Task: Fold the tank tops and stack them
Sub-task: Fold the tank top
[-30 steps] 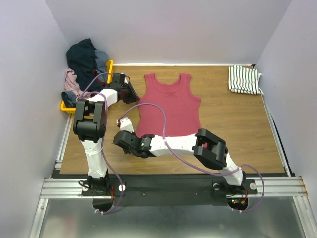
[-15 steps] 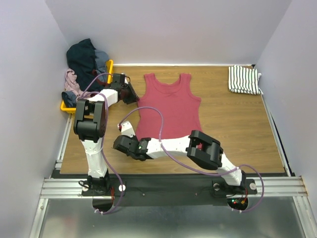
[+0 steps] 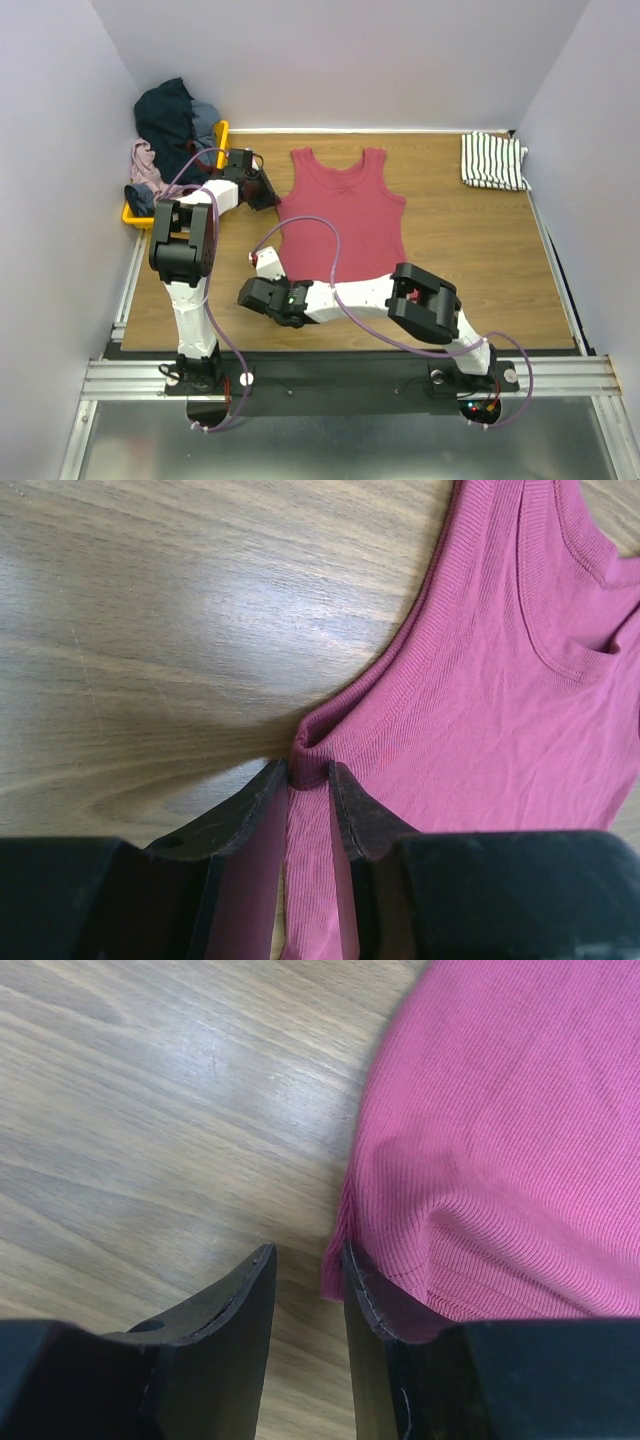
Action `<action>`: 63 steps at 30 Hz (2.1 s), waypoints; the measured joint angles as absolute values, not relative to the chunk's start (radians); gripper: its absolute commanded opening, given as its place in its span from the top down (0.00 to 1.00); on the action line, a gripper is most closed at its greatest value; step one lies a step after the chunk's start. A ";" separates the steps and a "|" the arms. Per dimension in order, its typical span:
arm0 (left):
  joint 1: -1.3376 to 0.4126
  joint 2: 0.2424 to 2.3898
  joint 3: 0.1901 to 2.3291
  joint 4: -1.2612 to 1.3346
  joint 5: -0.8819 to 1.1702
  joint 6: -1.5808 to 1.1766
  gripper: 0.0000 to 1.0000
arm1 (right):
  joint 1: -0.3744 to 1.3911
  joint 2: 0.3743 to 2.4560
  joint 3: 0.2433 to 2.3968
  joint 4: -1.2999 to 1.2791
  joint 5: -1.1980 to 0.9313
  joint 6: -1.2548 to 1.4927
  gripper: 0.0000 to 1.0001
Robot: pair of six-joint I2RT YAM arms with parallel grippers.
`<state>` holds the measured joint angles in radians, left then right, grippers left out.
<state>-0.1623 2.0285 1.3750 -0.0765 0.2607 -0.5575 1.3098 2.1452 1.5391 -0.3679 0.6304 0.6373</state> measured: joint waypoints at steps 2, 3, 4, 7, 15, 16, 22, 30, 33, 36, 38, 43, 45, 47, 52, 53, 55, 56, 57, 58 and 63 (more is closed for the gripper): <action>-0.162 2.028 1.375 -0.076 0.260 -0.558 0.66 | 1.316 2.145 1.539 -0.369 0.639 0.636 0.61; -0.162 2.028 1.375 -0.076 0.259 -0.558 0.66 | 1.318 2.145 1.539 -0.370 0.644 0.636 0.61; -0.162 2.028 1.375 -0.076 0.259 -0.558 0.66 | 1.323 2.145 1.539 -0.371 0.653 0.634 0.61; -0.162 2.028 1.375 -0.076 0.259 -0.558 0.67 | 1.336 2.141 1.543 -0.377 0.667 0.627 0.61; -0.162 2.030 1.375 -0.077 0.258 -0.558 0.67 | 1.349 2.128 1.569 -0.383 0.684 0.612 0.60; -0.162 2.030 1.375 -0.077 0.258 -0.558 0.67 | 1.349 2.127 1.571 -0.383 0.686 0.609 0.60; -0.162 2.030 1.375 -0.076 0.259 -0.558 0.67 | 1.349 2.135 1.607 -0.385 0.690 0.593 0.60; -0.162 2.030 1.375 -0.077 0.258 -0.557 0.67 | 1.349 2.220 1.657 -0.385 0.690 0.583 0.61; -0.162 2.030 1.375 -0.078 0.258 -0.557 0.67 | 1.349 2.234 1.657 -0.389 0.706 0.588 0.61; -0.162 2.030 1.375 -0.079 0.258 -0.558 0.67 | 1.349 2.234 1.657 -0.391 0.713 0.591 0.61; -0.162 2.030 1.375 -0.079 0.259 -0.558 0.67 | 1.349 2.234 1.657 -0.393 0.719 0.591 0.61; -0.162 2.030 1.375 -0.079 0.258 -0.558 0.67 | 1.350 2.233 1.656 -0.403 0.739 0.591 0.61; -0.162 2.030 1.375 -0.079 0.259 -0.558 0.67 | 1.350 2.231 1.656 -0.411 0.754 0.591 0.61; -0.162 2.031 1.375 -0.079 0.259 -0.557 0.67 | 1.350 2.224 1.655 -0.416 0.767 0.590 0.61; -0.162 2.034 1.377 -0.079 0.259 -0.558 0.67 | 1.350 2.198 1.655 -0.418 0.787 0.585 0.61; -0.162 2.034 1.377 -0.079 0.259 -0.558 0.67 | 1.350 2.197 1.655 -0.418 0.788 0.583 0.61; -0.162 2.034 1.377 -0.079 0.259 -0.558 0.67 | 1.350 2.198 1.654 -0.420 0.783 0.584 0.61; -0.162 2.034 1.377 -0.079 0.259 -0.557 0.67 | 1.350 2.199 1.654 -0.420 0.777 0.585 0.61; -0.162 2.034 1.377 -0.079 0.259 -0.557 0.67 | 1.350 2.199 1.654 -0.419 0.772 0.588 0.61; -0.162 2.034 1.377 -0.079 0.259 -0.558 0.67 | 1.350 2.200 1.654 -0.419 0.765 0.590 0.61; -0.162 2.034 1.377 -0.079 0.259 -0.558 0.67 | 1.350 2.212 1.654 -0.419 0.740 0.598 0.61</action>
<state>-0.1623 2.0338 1.3769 -0.0792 0.2588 -0.5575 1.3499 2.2120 1.6543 -0.4191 0.7399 0.5983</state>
